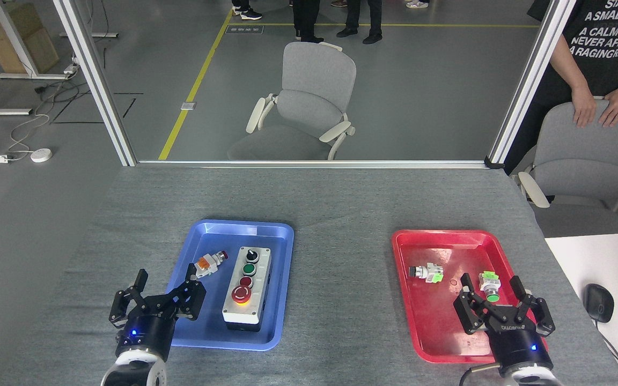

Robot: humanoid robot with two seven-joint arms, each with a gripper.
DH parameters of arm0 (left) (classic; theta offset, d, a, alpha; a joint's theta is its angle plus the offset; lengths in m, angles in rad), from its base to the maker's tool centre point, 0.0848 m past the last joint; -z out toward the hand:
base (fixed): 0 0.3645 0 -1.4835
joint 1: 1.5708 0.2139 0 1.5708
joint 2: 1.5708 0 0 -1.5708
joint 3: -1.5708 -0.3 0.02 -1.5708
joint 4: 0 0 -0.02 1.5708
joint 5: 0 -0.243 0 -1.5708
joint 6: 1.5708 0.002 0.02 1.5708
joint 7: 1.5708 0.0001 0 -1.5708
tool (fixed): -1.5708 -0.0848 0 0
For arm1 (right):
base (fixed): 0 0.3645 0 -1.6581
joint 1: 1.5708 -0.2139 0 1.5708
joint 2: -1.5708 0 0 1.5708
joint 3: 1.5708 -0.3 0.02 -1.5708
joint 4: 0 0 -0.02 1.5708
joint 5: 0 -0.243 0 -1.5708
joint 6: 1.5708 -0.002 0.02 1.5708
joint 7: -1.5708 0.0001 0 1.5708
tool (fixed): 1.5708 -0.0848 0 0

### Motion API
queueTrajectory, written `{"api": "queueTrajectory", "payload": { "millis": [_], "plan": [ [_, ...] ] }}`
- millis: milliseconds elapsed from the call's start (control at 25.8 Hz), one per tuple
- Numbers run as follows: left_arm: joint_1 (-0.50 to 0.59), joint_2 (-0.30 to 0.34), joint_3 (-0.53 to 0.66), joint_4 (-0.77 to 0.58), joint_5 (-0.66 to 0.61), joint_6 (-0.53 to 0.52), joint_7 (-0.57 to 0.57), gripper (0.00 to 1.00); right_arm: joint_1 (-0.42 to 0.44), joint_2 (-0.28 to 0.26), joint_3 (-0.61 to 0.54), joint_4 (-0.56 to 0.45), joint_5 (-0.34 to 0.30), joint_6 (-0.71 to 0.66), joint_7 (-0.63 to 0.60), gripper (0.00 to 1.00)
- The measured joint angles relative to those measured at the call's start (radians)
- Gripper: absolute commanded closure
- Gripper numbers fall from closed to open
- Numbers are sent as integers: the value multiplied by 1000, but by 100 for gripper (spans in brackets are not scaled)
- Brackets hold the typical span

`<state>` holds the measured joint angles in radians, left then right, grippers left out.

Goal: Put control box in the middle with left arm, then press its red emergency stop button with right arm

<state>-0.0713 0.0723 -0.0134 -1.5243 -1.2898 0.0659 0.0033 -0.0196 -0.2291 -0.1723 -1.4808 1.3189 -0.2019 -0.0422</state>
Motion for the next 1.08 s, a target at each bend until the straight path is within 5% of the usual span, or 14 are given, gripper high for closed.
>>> {"api": "queueTrajectory", "payload": {
  "millis": [851,1083],
  "plan": [
    [6,-5,-3,-26,-1,-2,49,1,18,24,-59,-46,54,-59,-7,1],
    [49,-8,-81,-60,-147,24,86,1,17,34,-60,-56,54,-59,-7,1]
  ]
}}
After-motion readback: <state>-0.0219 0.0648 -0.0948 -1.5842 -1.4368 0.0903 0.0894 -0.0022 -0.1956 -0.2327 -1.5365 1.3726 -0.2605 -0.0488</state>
